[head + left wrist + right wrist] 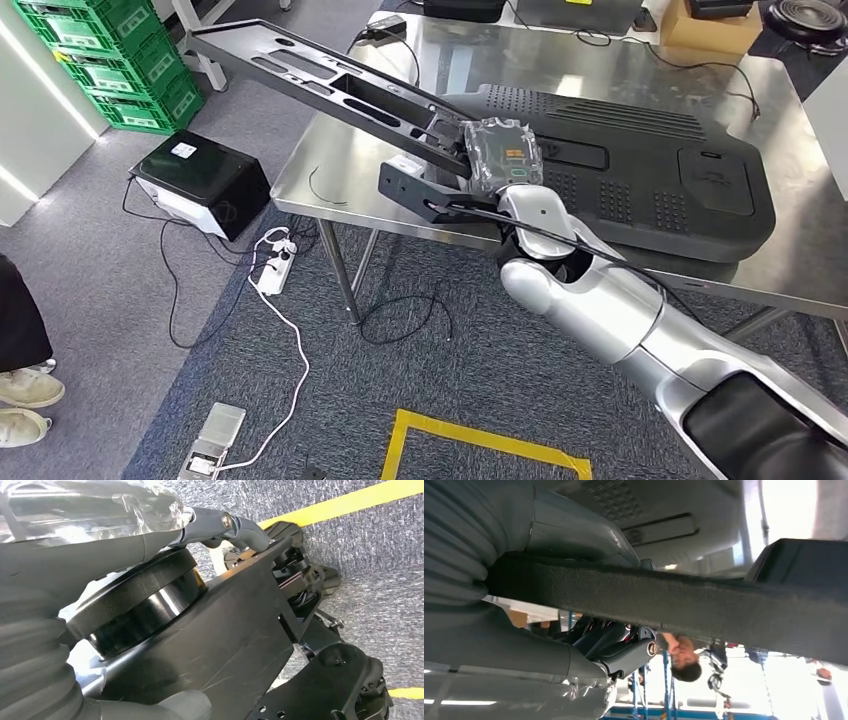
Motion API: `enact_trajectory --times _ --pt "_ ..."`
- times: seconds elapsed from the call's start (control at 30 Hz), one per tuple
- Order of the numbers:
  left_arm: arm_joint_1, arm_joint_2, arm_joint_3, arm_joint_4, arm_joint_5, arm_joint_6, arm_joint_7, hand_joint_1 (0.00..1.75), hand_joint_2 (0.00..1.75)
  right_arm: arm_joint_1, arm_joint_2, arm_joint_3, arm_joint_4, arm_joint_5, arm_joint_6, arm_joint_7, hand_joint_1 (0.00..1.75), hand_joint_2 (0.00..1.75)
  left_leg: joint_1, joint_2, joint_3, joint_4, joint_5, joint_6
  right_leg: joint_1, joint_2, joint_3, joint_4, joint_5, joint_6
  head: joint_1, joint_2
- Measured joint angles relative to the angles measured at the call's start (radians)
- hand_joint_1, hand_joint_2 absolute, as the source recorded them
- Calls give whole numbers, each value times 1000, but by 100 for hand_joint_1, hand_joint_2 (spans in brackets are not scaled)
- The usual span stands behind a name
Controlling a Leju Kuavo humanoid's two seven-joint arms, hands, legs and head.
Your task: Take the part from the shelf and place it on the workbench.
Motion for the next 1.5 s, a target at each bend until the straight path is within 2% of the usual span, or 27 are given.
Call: enact_trajectory --times 0.07,0.1,0.13,0.2,0.23,0.27,0.3,0.37,0.43,0.5,0.57,0.6,0.67,0.73,0.8,0.83,0.9,0.97,1.07,1.17,1.2,1.27,1.3,1.33,1.37,1.43,1.5 --pt "0 1 0 0 -1 0 0 0 175 -2 -3 -2 2 0 0 1 175 175 0 0 4 10 -13 -10 -8 8 10 -6 -2 -8 -4 0" --pt "0 2 0 0 -2 0 1 0 175 -4 -4 -4 2 0 0 1 175 175 0 -5 -5 37 -29 -15 -12 12 16 -10 -3 -13 -8 0" --pt "0 2 0 0 -2 0 0 0 175 -6 -4 -7 3 -1 -1 2 175 175 0 -12 -27 89 -55 -19 -15 16 22 -14 -4 -18 -15 0" --pt "-2 2 0 0 -3 -1 -1 0 175 -9 -5 -12 4 -2 -2 2 175 175 0 -22 -95 224 -108 -23 -13 25 29 -13 -10 -26 -30 0" --pt "-4 2 0 0 -4 -1 -1 0 175 -9 -6 -13 6 -2 -2 2 175 175 0 -24 -126 278 -120 -25 -13 32 32 -12 -12 -27 -35 0" --pt "-6 2 0 0 -4 -1 -2 0 175 -9 -7 -14 7 -3 -2 2 175 175 0 -24 -141 296 -111 -25 -12 40 35 -11 -16 -27 -38 0" --pt "-6 2 0 0 -4 -1 -2 0 175 -10 -8 -15 8 -3 -3 2 175 175 1 -25 -142 281 -85 -26 -12 48 39 -8 -20 -26 -41 0" --pt "-6 2 0 0 -5 -1 -2 0 175 -12 -9 -18 9 1 -4 3 175 175 5 -36 -100 158 -1 -25 -15 65 47 3 -32 -20 -45 0" --pt "-5 2 0 0 -5 -4 -1 0 175 -18 -11 -27 9 11 -3 3 175 175 11 -65 -66 59 42 -23 -16 79 43 14 -42 -11 -50 0" --pt "-6 1 0 0 -5 -8 -1 0 175 -21 -14 -39 9 24 -2 3 175 175 11 -82 -62 38 38 -16 -16 90 31 18 -42 0 -50 0" --pt "-7 1 0 0 -4 -10 -1 0 175 -22 -20 -52 8 35 -2 3 175 175 10 -74 -60 29 38 -5 -18 98 27 17 -41 9 -47 0" --pt "-8 0 0 0 -4 -11 -1 0 175 -22 -24 -60 8 39 -1 3 175 175 11 -69 -57 25 38 1 -18 90 24 25 -48 14 -44 0" --pt "-7 0 0 0 -5 -11 -1 0 175 -25 -30 -78 7 46 2 3 175 175 13 -57 -51 17 39 11 -18 61 -10 95 -85 23 -32 0" --pt "-6 0 0 0 -5 -11 0 0 175 -26 -32 -88 6 50 8 3 175 175 11 -44 -46 16 35 18 -19 35 -81 228 -134 29 -20 0" --pt "-5 0 0 0 -5 -11 0 0 175 -21 -34 -89 6 51 13 3 175 175 10 -33 -40 16 29 20 -21 29 -133 305 -139 32 -15 0" --pt "-6 0 0 0 -5 -11 0 0 175 -19 -35 -90 6 51 15 3 175 175 10 -28 -35 16 25 19 -22 27 -133 290 -115 31 -11 0" --pt "-6 0 0 0 -5 -11 0 0 175 -18 -37 -92 6 52 16 3 175 175 10 -21 -24 16 16 15 -21 17 -79 159 -35 27 -2 0" --pt "-5 0 0 0 -6 -11 2 0 175 -19 -38 -97 6 53 16 3 175 175 6 -15 -15 15 8 8 -11 -3 -24 42 8 19 4 0" --pt "-5 0 0 0 -6 -11 4 0 175 -21 -38 -100 6 51 16 3 175 175 3 -6 -9 11 2 -6 -2 -5 -10 10 3 5 1 0" --pt "-4 3 0 1 -6 -11 4 0 175 -23 -39 -103 4 50 14 3 175 175 0 -7 -12 44 -27 -21 -12 6 11 -4 0 -11 -7 0" --pt "-3 4 0 1 -6 -11 4 0 175 -24 -38 -104 4 50 13 3 175 175 -1 -13 -32 94 -53 -24 -15 10 19 -8 -2 -16 -14 0" --pt "-5 4 0 1 -6 -11 3 0 175 -25 -37 -105 4 47 12 3 175 175 -2 -21 -102 234 -107 -27 -13 20 26 -8 -8 -24 -31 0" --pt "-7 4 0 1 -5 -11 2 0 175 -23 -36 -105 4 46 11 3 175 175 -2 -22 -136 292 -121 -28 -12 27 28 -7 -10 -26 -37 0" --pt "-9 4 0 1 -5 -11 1 0 175 -22 -35 -105 4 45 11 3 175 175 -3 -23 -153 314 -116 -28 -10 34 30 -6 -13 -27 -40 0" --pt "-9 4 0 2 -5 -11 2 0 175 -21 -35 -105 4 44 11 3 175 175 -3 -24 -153 298 -91 -26 -9 42 33 -4 -16 -27 -43 0" --pt "-7 4 0 2 -4 -11 3 0 175 -20 -32 -105 4 43 11 3 175 175 -2 -32 -113 173 -6 -21 -9 58 38 2 -25 -24 -47 0" --pt "-6 4 0 1 -3 -11 3 0 175 -21 -29 -105 4 42 11 3 175 175 0 -57 -72 57 45 -13 -8 71 35 9 -31 -17 -50 0"
